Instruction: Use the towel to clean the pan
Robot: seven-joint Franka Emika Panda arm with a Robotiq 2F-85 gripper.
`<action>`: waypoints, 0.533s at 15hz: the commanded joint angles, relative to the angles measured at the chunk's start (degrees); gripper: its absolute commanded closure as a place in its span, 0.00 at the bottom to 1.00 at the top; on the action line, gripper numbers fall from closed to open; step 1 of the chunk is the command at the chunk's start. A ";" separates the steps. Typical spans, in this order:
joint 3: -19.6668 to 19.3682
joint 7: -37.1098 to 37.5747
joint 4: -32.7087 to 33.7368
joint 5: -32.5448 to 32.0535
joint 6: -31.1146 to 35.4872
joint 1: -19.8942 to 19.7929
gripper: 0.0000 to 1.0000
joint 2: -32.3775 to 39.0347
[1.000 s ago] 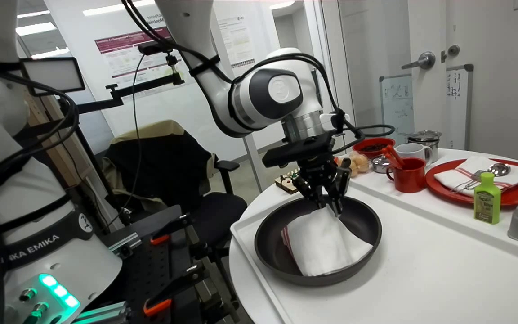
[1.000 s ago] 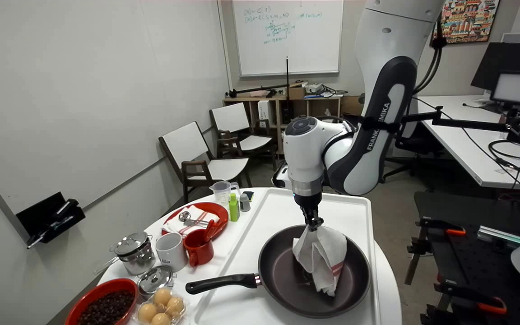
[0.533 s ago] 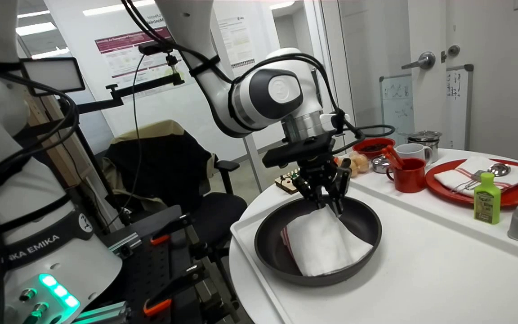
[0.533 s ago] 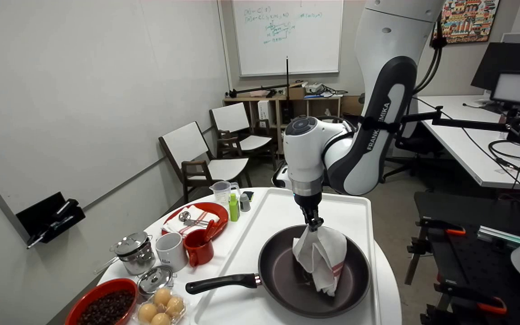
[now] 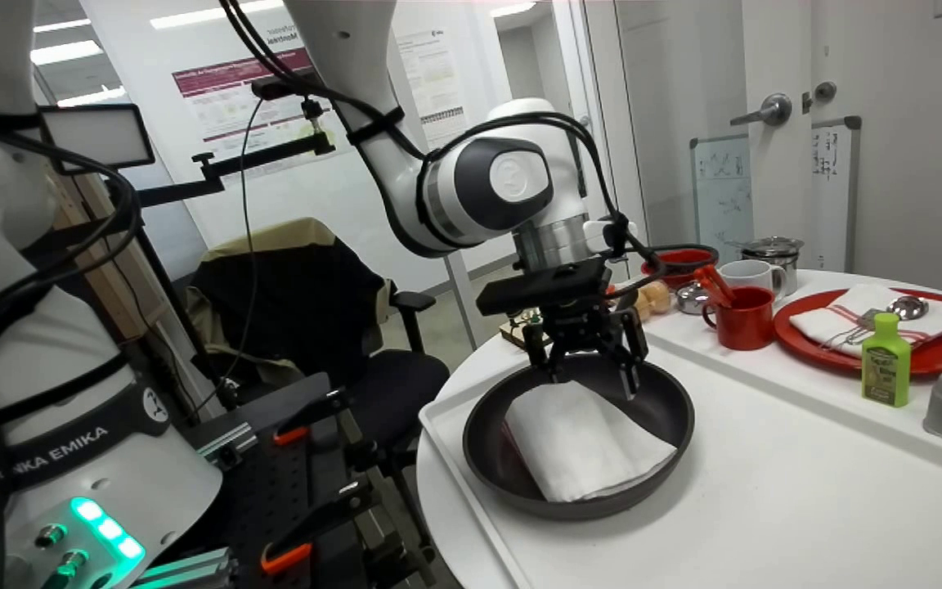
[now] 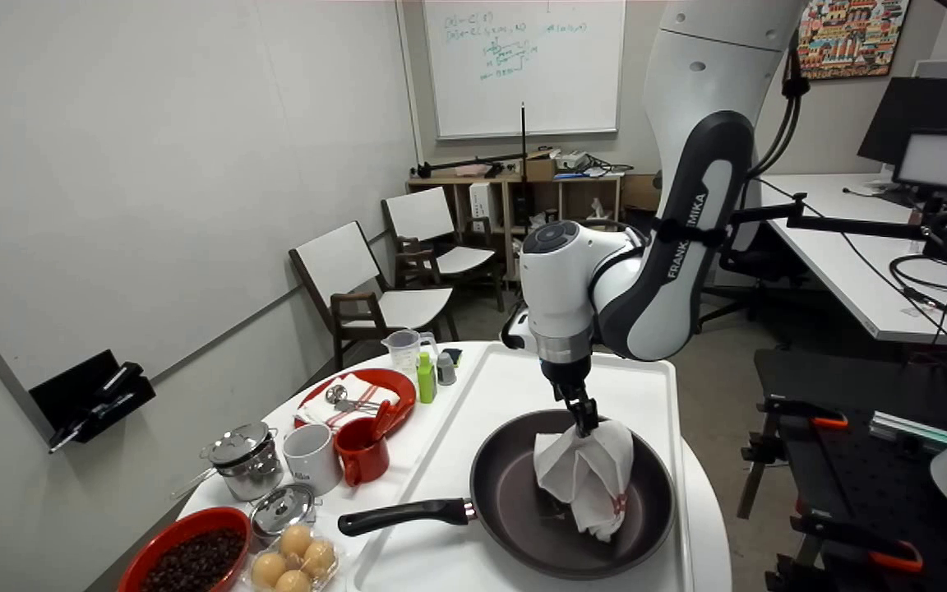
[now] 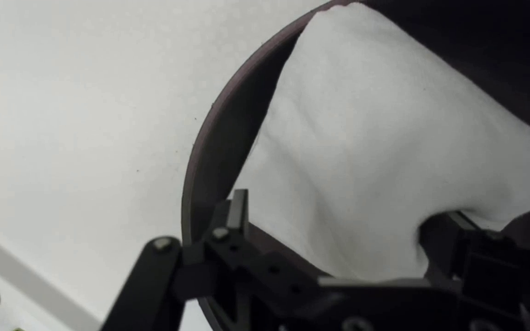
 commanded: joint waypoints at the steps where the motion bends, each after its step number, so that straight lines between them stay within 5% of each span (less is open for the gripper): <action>1: 1.89 -2.47 0.97 1.15 -0.94 -1.82 0.30 1.31; 3: 2.30 -2.89 0.89 1.13 -0.90 -2.15 0.27 1.76; 8: 3.30 -3.69 0.46 1.43 -1.35 -2.81 0.63 2.65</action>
